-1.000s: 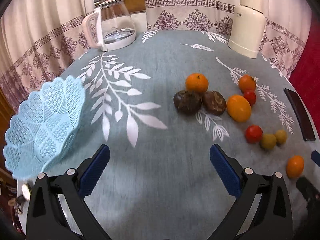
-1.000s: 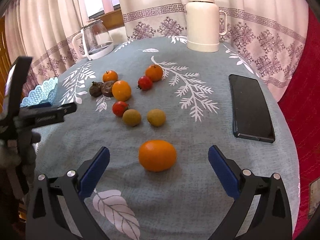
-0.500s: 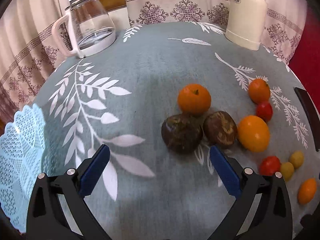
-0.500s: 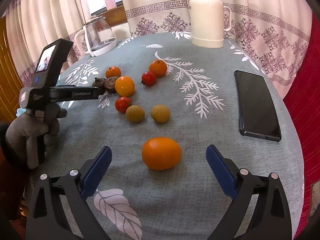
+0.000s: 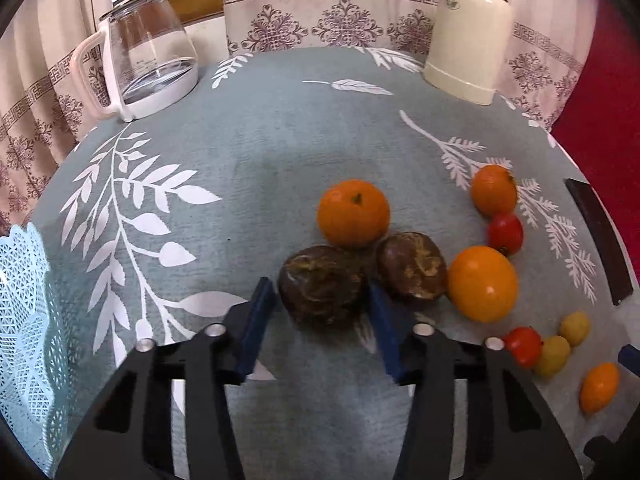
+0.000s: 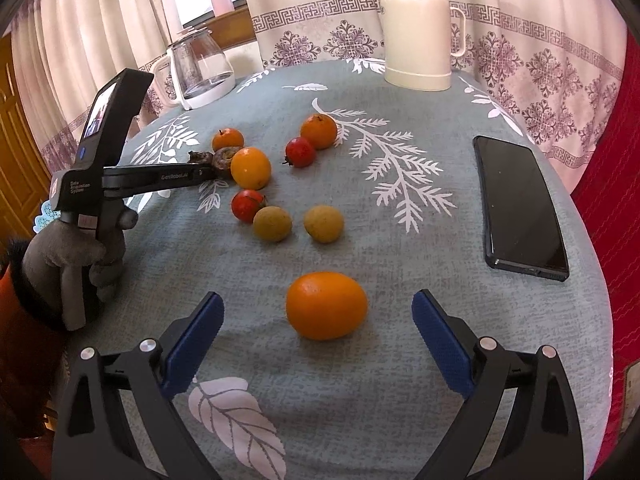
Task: Organize fruits
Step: 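Reach the left tool to the dark brown fruit and close on it, then lift the dark brown fruit into the blue basket with left tool while right tool grasps the large orange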
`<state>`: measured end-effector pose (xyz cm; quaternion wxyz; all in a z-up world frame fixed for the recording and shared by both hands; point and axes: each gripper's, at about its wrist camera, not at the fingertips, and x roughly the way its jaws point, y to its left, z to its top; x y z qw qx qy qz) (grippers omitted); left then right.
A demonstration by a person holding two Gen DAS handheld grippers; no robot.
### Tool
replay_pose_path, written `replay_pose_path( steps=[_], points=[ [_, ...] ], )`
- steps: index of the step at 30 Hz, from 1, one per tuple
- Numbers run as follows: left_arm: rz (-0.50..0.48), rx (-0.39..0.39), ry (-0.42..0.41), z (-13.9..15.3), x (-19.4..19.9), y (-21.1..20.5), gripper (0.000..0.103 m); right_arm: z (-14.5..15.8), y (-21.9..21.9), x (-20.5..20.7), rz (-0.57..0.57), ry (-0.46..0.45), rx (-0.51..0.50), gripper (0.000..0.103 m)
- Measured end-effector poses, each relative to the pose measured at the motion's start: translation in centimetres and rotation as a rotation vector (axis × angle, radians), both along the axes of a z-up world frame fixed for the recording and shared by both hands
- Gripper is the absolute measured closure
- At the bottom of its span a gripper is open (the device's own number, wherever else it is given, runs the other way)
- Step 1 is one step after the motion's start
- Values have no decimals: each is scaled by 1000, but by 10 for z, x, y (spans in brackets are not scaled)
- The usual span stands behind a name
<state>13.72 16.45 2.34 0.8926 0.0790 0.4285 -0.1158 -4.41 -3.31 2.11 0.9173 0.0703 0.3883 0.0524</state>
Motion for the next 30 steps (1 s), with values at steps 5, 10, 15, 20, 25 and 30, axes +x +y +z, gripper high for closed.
replay_pose_path(
  steps=[5, 10, 15, 20, 25, 30],
  points=[
    [14, -34, 6, 2, -8, 8, 57, 1, -1, 1, -9, -2, 2, 9],
    [44, -34, -21, 10, -25, 16, 57, 2, 1, -2, -9, -3, 10, 9],
    [63, -39, -50, 20, -43, 26, 57, -2, 5, 0, -14, 18, -5, 18],
    [71, -46, -85, 34, -58, 35, 57, -10, -2, 9, -46, 72, 32, 49],
    [75, -51, -105, 44, -68, 43, 57, -11, -2, 11, -55, 78, 33, 60],
    [85, -65, -132, 57, -76, 53, 57, -9, 0, 9, -66, 72, 34, 60]
  ],
)
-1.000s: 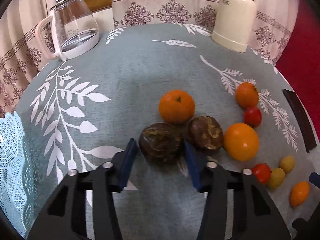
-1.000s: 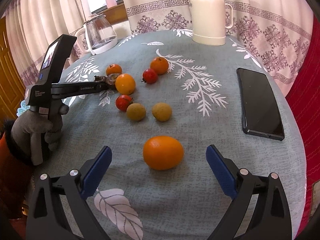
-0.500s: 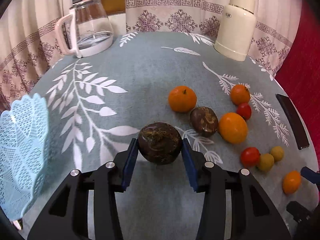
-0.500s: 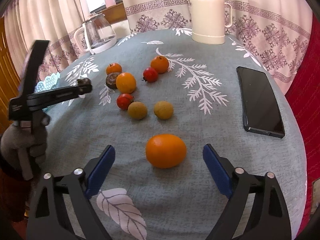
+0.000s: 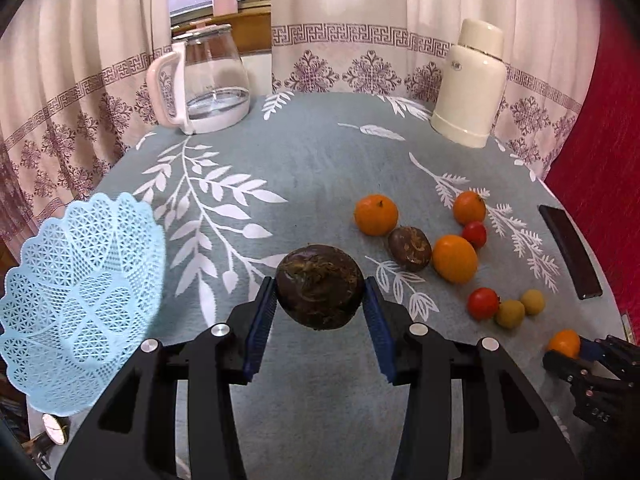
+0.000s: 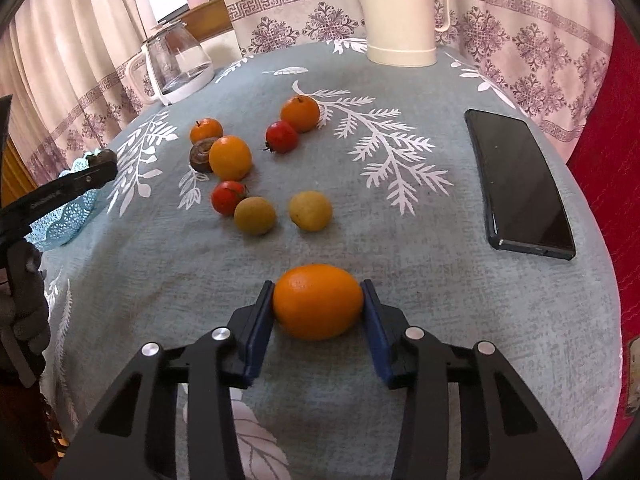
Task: Organize fruits
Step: 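Lift the dark brown fruit into the blue basket with left tool while right tool grasps the large orange, then carry the large orange into the blue basket and open the right tool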
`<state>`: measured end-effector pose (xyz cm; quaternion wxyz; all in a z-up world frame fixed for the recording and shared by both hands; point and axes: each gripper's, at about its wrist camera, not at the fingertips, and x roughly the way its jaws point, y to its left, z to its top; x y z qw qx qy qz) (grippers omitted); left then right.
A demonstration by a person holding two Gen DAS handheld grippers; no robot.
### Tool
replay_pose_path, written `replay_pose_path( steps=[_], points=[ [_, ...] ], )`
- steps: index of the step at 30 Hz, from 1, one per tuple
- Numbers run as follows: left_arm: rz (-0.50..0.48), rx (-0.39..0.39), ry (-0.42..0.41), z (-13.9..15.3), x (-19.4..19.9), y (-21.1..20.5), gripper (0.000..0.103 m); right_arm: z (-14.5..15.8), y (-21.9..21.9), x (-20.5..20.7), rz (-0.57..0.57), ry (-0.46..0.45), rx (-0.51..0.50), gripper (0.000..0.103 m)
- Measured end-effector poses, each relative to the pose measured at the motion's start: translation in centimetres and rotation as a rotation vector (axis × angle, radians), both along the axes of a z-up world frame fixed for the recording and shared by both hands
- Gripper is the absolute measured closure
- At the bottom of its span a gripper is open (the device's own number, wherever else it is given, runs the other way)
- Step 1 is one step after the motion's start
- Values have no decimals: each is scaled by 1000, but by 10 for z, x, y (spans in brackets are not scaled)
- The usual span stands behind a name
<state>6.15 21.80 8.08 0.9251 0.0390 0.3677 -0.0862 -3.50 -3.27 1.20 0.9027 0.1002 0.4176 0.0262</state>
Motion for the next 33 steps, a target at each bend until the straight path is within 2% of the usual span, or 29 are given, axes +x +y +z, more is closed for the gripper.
replay_pose_path(
  steps=[5, 13, 20, 28, 30, 32, 33],
  points=[
    [33, -6, -47, 20, -6, 18, 57, 9, 4, -3, 1, -28, 23, 60],
    [158, 19, -111, 45, -12, 74, 57, 27, 21, -3, 20, -80, 52, 60],
    [278, 66, -115, 47, -13, 126, 57, 37, 43, 2, 55, -90, 49, 60],
    [357, 58, -113, 46, -19, 178, 56, 48, 74, 11, 94, -106, 39, 60],
    [364, 58, -116, 46, -22, 185, 53, 50, 85, 15, 112, -108, 38, 60],
    [378, 51, -127, 49, -26, 194, 36, 53, 96, 19, 130, -111, 39, 60],
    [384, 47, -135, 51, -28, 199, 34, 55, 103, 21, 143, -115, 40, 60]
  ],
)
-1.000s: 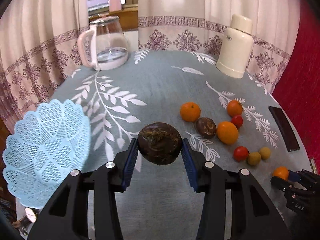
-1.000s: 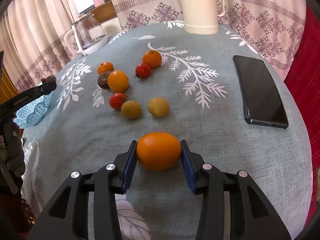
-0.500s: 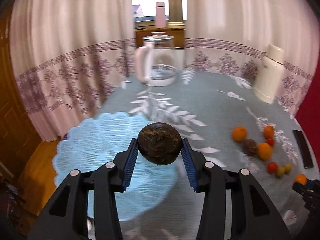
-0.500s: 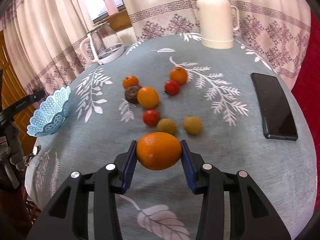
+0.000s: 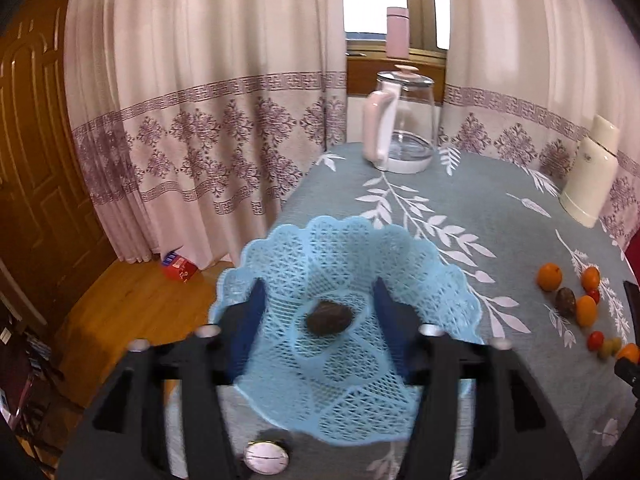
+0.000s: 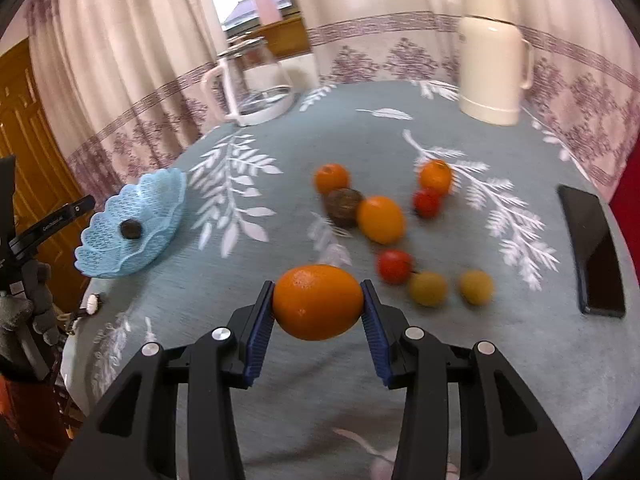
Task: Organize fruits
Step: 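Carry the large orange into the blue basket and open the right tool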
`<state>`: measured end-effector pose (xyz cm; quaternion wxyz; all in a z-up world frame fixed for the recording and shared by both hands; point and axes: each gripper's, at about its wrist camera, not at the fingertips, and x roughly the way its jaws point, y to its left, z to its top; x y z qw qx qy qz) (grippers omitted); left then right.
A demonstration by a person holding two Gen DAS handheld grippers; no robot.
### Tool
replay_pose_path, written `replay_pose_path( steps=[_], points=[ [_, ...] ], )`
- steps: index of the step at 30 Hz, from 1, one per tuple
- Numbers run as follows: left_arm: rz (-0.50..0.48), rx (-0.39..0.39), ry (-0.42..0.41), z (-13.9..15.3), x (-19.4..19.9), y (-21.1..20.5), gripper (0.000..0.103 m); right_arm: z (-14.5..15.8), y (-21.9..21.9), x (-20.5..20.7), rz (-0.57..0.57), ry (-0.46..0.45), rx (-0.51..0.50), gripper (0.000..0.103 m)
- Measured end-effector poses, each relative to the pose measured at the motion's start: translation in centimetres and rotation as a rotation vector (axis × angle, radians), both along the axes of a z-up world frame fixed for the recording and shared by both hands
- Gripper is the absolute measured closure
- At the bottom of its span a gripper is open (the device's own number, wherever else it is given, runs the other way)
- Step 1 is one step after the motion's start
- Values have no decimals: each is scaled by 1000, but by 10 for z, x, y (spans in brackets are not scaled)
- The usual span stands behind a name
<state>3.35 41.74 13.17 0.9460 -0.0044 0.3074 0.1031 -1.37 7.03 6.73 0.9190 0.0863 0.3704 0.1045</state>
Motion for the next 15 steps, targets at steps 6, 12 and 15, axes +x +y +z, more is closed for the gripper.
replay_pose_path(
  steps=[6, 12, 15],
  points=[
    [37, -16, -48, 16, -11, 20, 22, 19, 49, 17, 98, -45, 22, 60],
    [75, -10, -93, 30, -22, 33, 10, 30, 110, 35, 218, -71, 47, 60],
    [85, -19, -100, 33, -24, 38, 7, 33, 143, 43, 278, -84, 46, 60]
  ],
)
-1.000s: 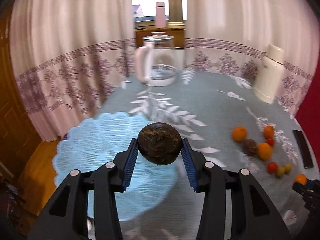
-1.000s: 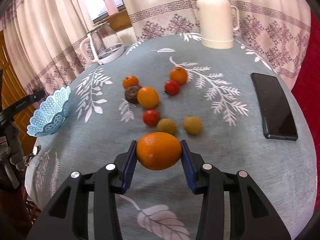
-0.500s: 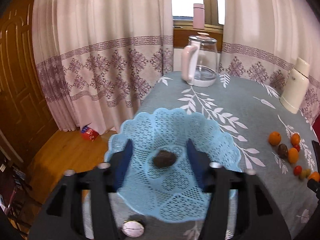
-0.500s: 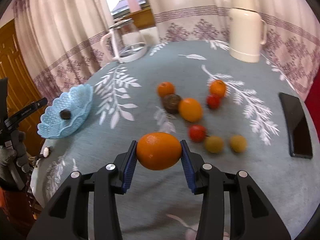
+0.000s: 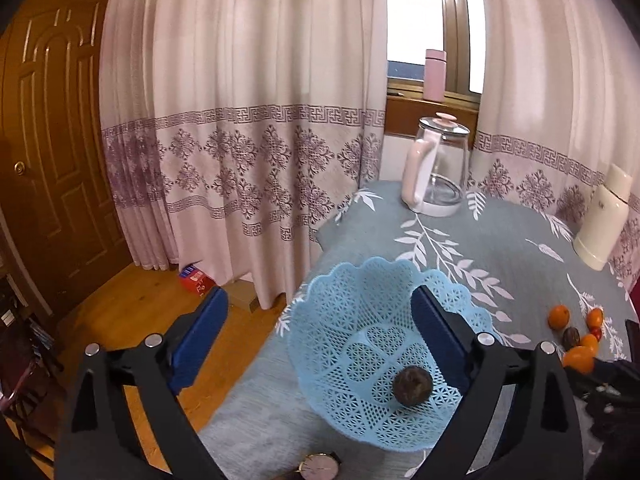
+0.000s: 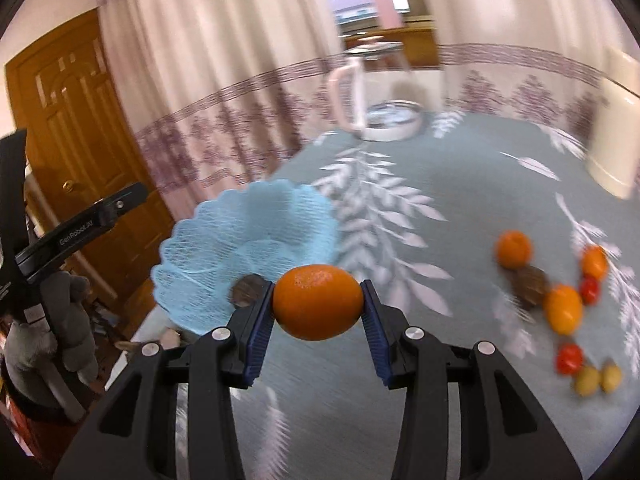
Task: Organize fruits
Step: 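Carry the large orange into the blue basket and open the right tool, then withdraw both tools from the basket back over the fruits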
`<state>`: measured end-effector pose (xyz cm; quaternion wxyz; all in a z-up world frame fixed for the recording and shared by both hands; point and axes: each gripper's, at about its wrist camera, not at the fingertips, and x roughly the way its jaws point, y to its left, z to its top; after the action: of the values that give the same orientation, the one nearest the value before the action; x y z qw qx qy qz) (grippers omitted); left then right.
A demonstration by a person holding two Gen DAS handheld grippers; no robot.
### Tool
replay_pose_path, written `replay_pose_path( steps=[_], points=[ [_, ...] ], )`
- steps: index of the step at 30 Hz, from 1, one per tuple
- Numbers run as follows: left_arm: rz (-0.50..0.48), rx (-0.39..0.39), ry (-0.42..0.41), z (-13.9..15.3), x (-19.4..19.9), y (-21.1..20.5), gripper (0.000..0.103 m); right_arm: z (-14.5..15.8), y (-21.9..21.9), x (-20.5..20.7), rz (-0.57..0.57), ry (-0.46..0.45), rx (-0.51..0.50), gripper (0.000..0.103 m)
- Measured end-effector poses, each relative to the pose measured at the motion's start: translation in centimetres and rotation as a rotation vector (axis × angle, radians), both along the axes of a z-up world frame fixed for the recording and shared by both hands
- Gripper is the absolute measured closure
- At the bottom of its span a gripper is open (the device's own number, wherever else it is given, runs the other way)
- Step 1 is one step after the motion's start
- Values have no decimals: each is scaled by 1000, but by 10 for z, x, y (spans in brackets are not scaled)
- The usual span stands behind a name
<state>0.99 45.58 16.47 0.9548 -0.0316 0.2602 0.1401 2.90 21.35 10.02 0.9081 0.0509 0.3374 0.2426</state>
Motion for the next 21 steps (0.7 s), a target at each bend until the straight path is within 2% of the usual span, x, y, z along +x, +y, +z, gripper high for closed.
replay_pose_path(
  steps=[10, 14, 17, 21],
  points=[
    [31, -27, -5, 1, 0, 12, 7, -8, 78, 20, 114, 29, -2, 60],
    [51, -5, -10, 3, -1, 11, 7, -15, 99, 19, 158, 50, 1, 60],
    [45, -1, -15, 5, -1, 8, 7, -19, 104, 18, 174, 55, 2, 55],
    [44, -3, -21, 7, -2, 7, 7, -19, 96, 18, 149, 45, 5, 54]
  ],
)
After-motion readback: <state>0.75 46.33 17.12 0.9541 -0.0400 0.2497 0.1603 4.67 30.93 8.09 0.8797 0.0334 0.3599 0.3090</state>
